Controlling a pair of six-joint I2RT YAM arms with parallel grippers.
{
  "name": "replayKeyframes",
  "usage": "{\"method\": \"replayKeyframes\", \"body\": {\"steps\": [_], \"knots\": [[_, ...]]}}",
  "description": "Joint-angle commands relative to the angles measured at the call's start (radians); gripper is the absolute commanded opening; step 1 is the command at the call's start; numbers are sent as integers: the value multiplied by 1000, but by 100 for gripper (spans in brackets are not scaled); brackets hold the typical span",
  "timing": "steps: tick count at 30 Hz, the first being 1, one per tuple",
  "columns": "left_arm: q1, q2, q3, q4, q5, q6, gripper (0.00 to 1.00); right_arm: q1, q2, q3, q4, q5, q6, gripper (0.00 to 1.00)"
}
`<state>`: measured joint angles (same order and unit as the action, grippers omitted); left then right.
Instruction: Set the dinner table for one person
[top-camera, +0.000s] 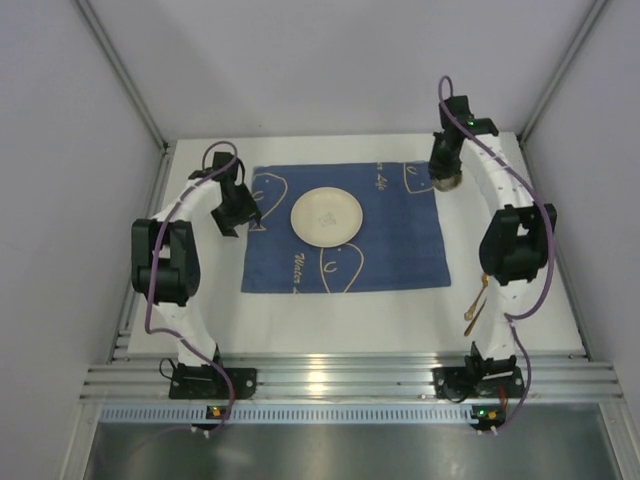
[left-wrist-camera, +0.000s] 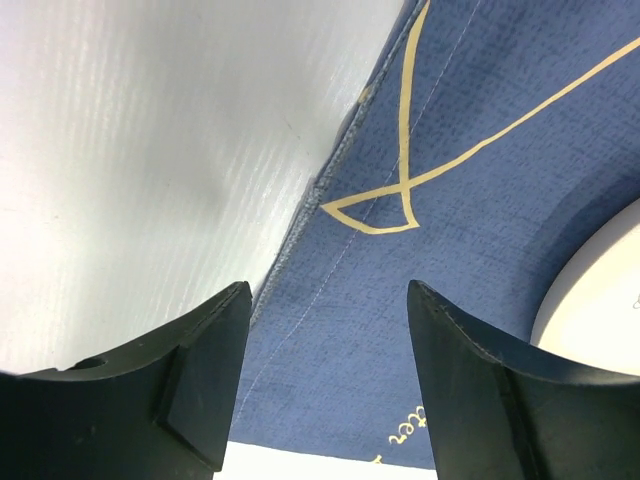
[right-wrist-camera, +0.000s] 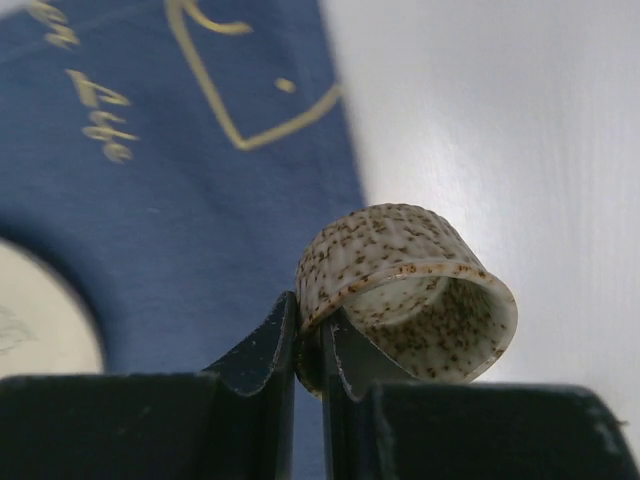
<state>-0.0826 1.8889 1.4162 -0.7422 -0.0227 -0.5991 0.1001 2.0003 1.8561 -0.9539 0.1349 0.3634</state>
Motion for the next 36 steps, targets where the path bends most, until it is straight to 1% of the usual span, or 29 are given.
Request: {"method": "replayKeyframes", "body": {"steps": [1,2,3,4,7,12,17,18,20,21,22,23,24,26,27,29,30,31,32,33,34,35,36], "knots": [[4,-53,40,-60,-48,12,69,85,127,243,-66,-30,20,0],[4,-60,38,-63,-51,10,69,105,159,290,-84,-43,23,0],[4,-65,35,-66,-55,10,69,115,229,336,-95,-46,31,0],[4,-80,24,-66,-57,10,69,121,265,426,-106,-47,31,0],[4,-111,-15,-69,-71,5,68,136,386,555,-134,-75,48,0],[4,-172,-85,-66,-91,-4,67,165,482,597,-109,-95,51,0],[4,-209,-114,-80,-109,-2,66,176,518,597,-92,-86,45,1],[6,-209,-112,-82,-115,-2,66,176,525,595,-89,-86,42,5],[6,-214,-102,-86,-117,4,66,174,523,597,-77,-90,39,18],[4,-214,-94,-91,-118,7,66,174,516,597,-71,-92,32,35],[3,-211,-77,-94,-120,16,66,174,509,597,-65,-95,28,45],[1,-209,-66,-95,-120,21,66,173,499,597,-65,-92,22,59],[0,-205,-54,-98,-120,27,66,171,468,595,-65,-86,11,64],[-14,-186,-7,-103,-123,39,66,158,418,556,-63,-61,-1,71],[-19,-177,12,-112,-126,42,66,148,344,525,-60,-54,-12,79],[-39,-142,68,-121,-135,48,66,107,251,366,-39,-35,-14,79],[-46,-131,84,-123,-134,50,66,87,139,292,1,-32,-15,78],[-61,-110,110,-120,-132,48,65,67,80,137,23,-28,-9,78],[-71,-97,122,-115,-123,42,65,18,21,53,44,-20,12,78],[-83,-87,131,-114,-117,42,65,-8,-95,-24,78,-17,25,79],[-110,-59,154,-109,-115,39,65,-32,-151,-167,89,-15,35,80],[-126,-47,168,-111,-112,39,65,-77,-203,-234,95,8,48,80],[-141,-33,179,-111,-109,39,65,-92,-298,-297,96,25,63,80]]}}
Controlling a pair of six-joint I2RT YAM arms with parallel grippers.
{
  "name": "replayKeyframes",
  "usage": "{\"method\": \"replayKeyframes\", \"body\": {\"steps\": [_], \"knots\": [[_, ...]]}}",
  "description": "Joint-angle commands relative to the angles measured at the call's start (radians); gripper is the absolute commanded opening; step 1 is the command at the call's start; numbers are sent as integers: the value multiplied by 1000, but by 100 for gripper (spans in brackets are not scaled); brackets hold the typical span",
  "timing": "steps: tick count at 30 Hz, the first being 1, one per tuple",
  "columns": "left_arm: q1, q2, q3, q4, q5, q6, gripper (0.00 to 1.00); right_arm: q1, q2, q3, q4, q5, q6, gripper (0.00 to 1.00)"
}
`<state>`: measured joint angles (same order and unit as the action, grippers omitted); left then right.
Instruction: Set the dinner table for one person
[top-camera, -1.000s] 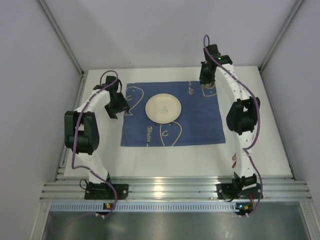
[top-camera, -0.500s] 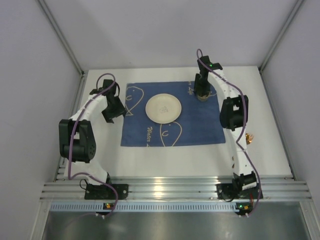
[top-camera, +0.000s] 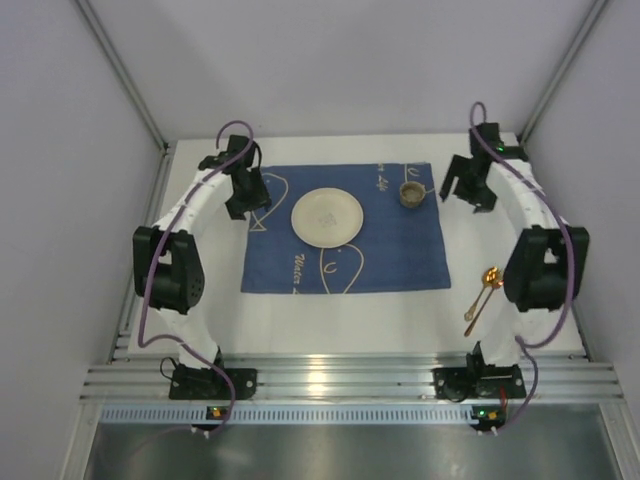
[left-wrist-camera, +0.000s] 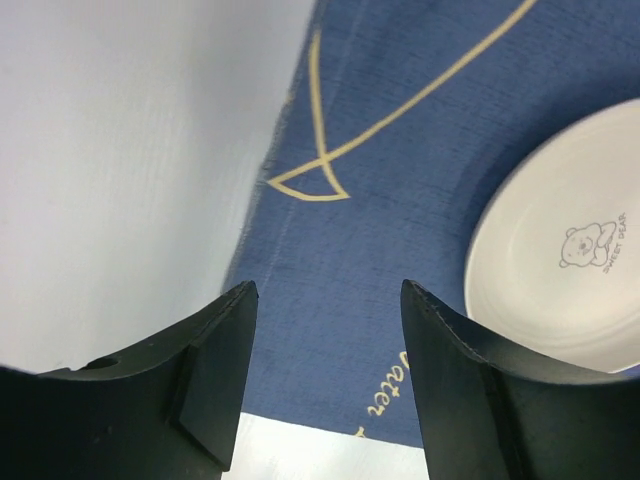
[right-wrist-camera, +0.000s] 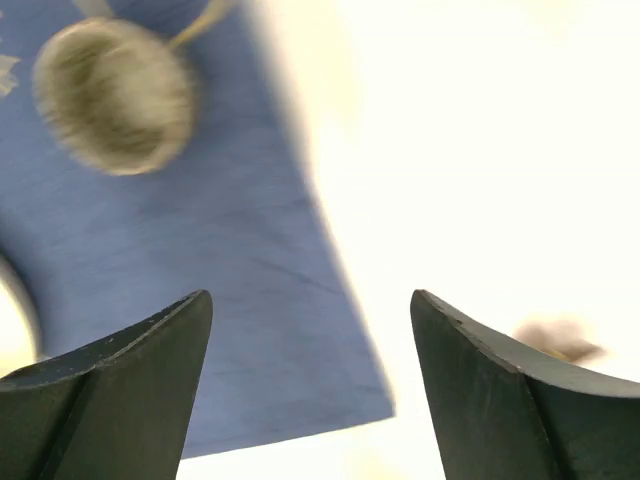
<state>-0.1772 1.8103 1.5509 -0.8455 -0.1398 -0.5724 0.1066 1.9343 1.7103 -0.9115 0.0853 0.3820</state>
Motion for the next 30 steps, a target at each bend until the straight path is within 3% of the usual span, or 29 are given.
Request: {"method": "replayKeyframes", "body": {"steps": [1,4,9,12,17,21,30], "knots": [[-77,73,66,-6,11,8,64,-97,-277,-269,56,96,50,81],[-131,116,95,0,25,3,64,-160,-437,-475,54,146,60,80],[-186,172,147,0,39,-3,64,-248,-624,-698,37,68,67,79],[-209,182,150,9,43,-9,64,-283,-658,-791,37,19,51,69],[-235,175,95,26,48,-18,63,-297,-626,-785,37,14,55,46],[-235,138,31,52,31,-24,63,-300,-543,-798,57,-15,38,34],[-235,77,-60,79,16,-37,63,-320,-417,-824,123,-10,29,31]]}}
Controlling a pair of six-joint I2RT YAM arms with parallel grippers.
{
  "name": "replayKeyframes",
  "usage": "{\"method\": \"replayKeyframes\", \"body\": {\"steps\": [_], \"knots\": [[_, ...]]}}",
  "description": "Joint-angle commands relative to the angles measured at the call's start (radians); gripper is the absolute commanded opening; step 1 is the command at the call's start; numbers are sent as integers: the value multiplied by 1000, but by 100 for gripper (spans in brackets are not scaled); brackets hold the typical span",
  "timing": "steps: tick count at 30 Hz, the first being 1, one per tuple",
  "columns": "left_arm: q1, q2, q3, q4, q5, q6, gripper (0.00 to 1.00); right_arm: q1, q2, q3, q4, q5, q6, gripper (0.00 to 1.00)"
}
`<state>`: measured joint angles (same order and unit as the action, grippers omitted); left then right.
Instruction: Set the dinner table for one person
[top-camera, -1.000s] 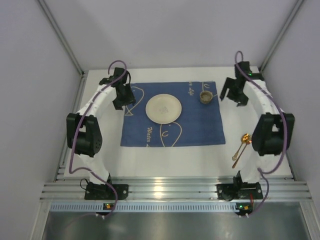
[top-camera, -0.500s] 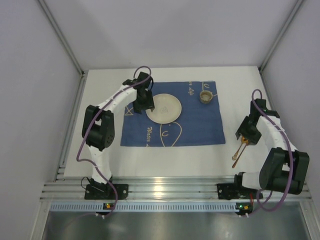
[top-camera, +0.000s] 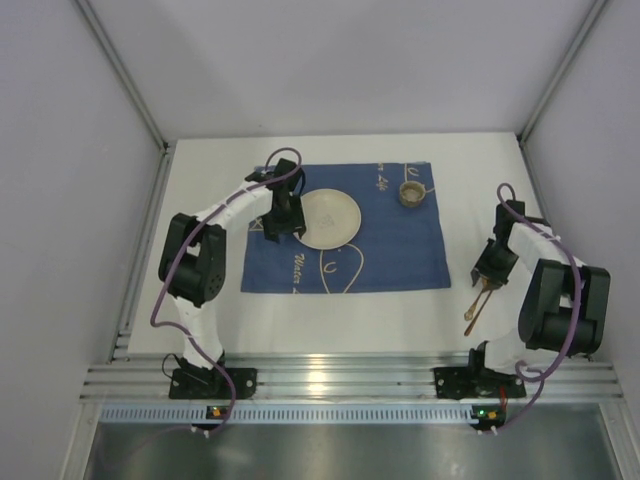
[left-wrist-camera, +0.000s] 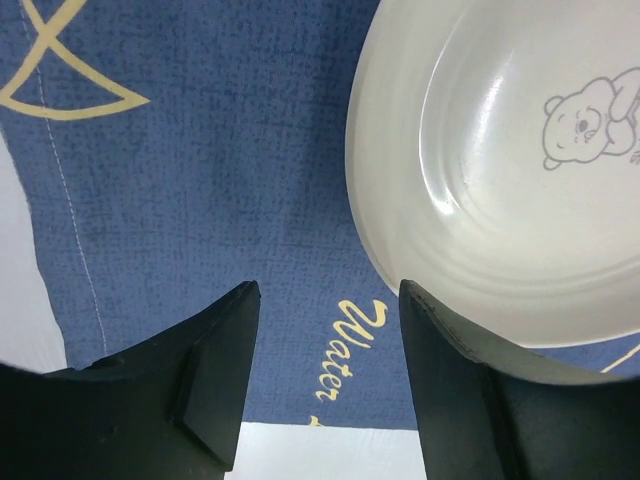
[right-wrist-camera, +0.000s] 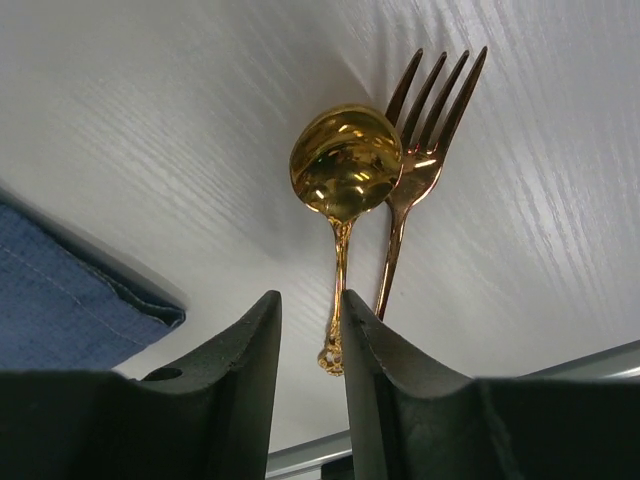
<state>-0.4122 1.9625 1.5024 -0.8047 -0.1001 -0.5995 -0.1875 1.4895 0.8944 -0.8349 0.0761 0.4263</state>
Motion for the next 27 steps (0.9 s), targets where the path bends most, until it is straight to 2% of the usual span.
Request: {"method": "replayKeyframes", "body": {"steps": [1,10,16,20,23,27], "knots": [[0,-77,-13,38,-27,-10,63,-33,32,-9,49,-1,-15,31],[1,-60,12,29,-32,-10,63,-89,75,-26,77,-4,-23,32],[1,-39,47,15,-30,-8,63,-87,121,-20,108,-18,-21,24],[1,-25,68,6,-29,-8,63,-87,143,-22,123,-21,-27,8],[1,-19,87,1,-29,-8,63,-87,146,-11,125,-12,-38,0],[1,-17,116,-7,-30,-5,63,-86,127,79,76,7,-49,0]]}}
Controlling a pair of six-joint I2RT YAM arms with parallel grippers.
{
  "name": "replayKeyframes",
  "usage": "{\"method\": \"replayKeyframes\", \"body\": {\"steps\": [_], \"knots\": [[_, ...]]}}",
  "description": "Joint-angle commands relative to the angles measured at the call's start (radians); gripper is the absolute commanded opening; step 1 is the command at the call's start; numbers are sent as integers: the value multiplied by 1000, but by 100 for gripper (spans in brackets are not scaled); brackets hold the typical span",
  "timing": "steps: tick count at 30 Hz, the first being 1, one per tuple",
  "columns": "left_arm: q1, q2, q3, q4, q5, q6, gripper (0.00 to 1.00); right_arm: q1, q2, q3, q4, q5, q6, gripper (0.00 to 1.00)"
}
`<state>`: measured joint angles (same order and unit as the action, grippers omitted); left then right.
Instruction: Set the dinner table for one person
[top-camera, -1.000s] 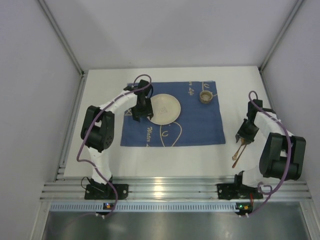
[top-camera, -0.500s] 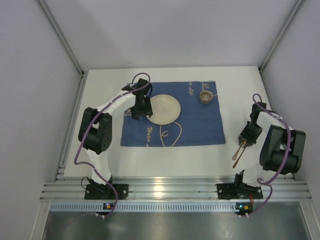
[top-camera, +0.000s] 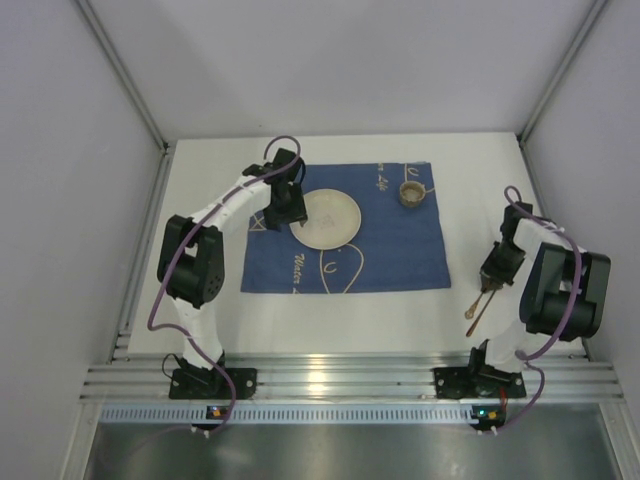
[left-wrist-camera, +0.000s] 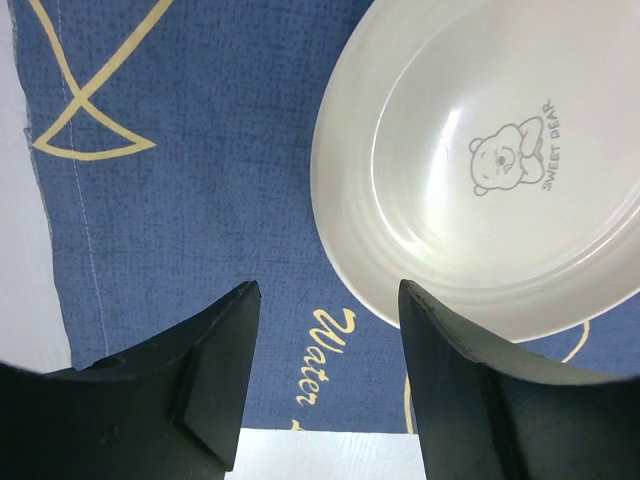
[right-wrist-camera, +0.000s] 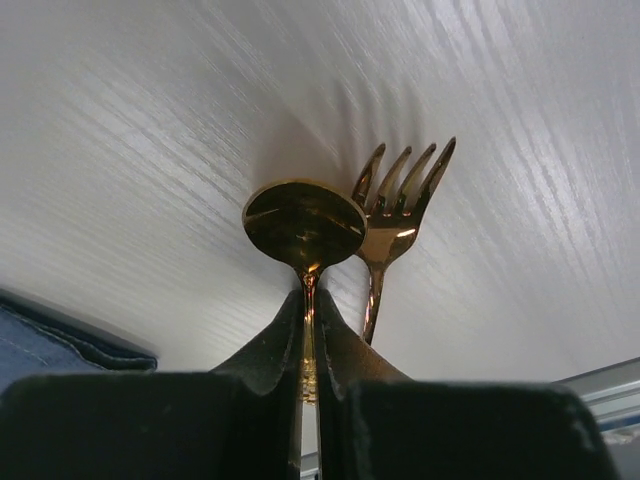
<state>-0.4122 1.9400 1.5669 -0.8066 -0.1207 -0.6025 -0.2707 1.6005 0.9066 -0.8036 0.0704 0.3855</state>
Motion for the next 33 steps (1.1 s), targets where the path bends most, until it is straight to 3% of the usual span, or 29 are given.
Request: {"method": "replayKeyframes", "body": {"steps": [1,5,11,15,21,30,33], "knots": [[1,5,56,-6,-8,0,63,5,10,95,26,17,-2,0],[0,0,68,-16,-7,0,63,85,-17,323,-80,26,13,0],[0,-38,56,-28,-16,-8,63,381,50,621,-167,62,39,0],[0,-81,25,-34,-34,-17,63,575,133,713,-172,36,53,0],[0,-190,-60,-43,-86,-20,63,672,318,816,-147,-3,38,0],[1,-354,-174,-86,-165,-20,64,686,533,923,-149,-17,44,0],[3,-391,-209,-94,-172,-25,64,691,544,914,-149,-5,47,13]]}}
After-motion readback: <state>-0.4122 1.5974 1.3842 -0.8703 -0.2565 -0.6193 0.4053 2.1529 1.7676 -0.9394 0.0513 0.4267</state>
